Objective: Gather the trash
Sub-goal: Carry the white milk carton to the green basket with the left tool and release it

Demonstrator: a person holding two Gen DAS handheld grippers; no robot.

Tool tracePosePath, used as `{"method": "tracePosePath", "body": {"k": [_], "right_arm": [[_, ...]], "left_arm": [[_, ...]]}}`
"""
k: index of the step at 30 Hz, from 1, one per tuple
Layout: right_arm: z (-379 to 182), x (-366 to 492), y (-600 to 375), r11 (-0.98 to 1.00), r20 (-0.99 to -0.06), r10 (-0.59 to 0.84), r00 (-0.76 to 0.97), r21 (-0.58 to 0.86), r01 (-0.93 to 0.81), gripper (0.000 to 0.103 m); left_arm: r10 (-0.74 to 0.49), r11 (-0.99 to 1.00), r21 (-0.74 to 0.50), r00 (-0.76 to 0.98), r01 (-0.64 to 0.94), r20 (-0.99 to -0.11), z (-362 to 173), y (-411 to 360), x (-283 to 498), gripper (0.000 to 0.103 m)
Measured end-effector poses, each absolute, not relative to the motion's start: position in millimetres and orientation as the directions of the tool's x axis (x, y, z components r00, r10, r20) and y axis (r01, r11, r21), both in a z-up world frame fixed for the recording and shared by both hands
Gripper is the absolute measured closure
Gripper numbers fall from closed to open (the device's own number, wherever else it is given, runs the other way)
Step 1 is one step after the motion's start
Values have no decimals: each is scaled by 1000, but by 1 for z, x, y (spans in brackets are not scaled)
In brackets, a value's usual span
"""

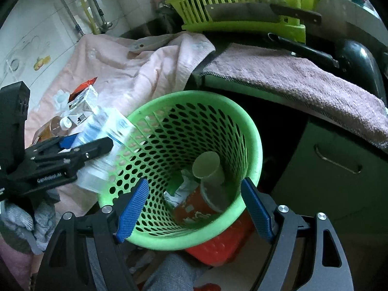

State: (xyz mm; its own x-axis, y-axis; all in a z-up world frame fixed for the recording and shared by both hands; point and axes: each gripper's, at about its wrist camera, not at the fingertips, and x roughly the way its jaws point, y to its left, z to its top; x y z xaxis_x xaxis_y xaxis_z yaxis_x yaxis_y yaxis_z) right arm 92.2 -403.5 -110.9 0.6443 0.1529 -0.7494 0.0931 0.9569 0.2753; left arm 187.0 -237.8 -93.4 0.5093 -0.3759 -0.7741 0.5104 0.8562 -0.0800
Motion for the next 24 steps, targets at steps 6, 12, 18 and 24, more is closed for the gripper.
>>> {"method": "tracePosePath", "body": {"k": [6,12,18,24], "right_arm": [[-114,94,-403,955,-752,157,640,280,95,27],[-110,94,-394,958,-749,163,642,276,79,27],[-103,97,-378,963,-746,177,642,267,45,27],[-96,104,-360,967,-745,191,639,256,9,27]], "left_arm": [[-384,837,-61,505,544,-773,-93,-239,178,26],[-383,834,-37,530,550,-756,-79,-221,171,26],[-351,836,33,581,547,-734,-59,-188,165,26],[-302,841,104,621,531,-723,-42,-147,166,26]]}}
